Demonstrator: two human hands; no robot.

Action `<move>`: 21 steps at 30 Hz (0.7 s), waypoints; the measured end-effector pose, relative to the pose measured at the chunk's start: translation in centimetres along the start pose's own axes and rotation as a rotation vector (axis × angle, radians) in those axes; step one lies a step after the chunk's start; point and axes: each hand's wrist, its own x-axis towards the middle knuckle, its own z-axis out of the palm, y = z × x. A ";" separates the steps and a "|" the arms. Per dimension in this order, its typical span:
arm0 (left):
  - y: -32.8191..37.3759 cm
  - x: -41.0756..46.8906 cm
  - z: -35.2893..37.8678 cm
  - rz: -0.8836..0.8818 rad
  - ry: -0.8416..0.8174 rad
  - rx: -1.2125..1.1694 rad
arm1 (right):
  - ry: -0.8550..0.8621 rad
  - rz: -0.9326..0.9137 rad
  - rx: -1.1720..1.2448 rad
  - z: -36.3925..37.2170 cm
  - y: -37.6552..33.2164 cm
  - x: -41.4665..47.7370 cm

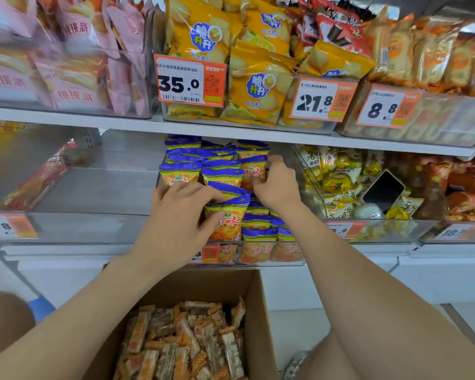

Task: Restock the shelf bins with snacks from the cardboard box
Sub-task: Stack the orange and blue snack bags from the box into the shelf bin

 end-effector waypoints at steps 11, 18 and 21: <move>1.2 -4.3 -2.8 0.321 0.168 -0.042 | 0.048 -0.191 0.586 -6.7 -4.9 -12.1; -2.6 -10.3 -1.2 0.016 -1.145 0.139 | -0.705 -0.399 0.206 -1.1 -4.3 -22.8; -3.1 -14.1 1.1 -0.025 -1.270 0.255 | -1.086 -0.493 -0.141 2.7 -3.2 -25.9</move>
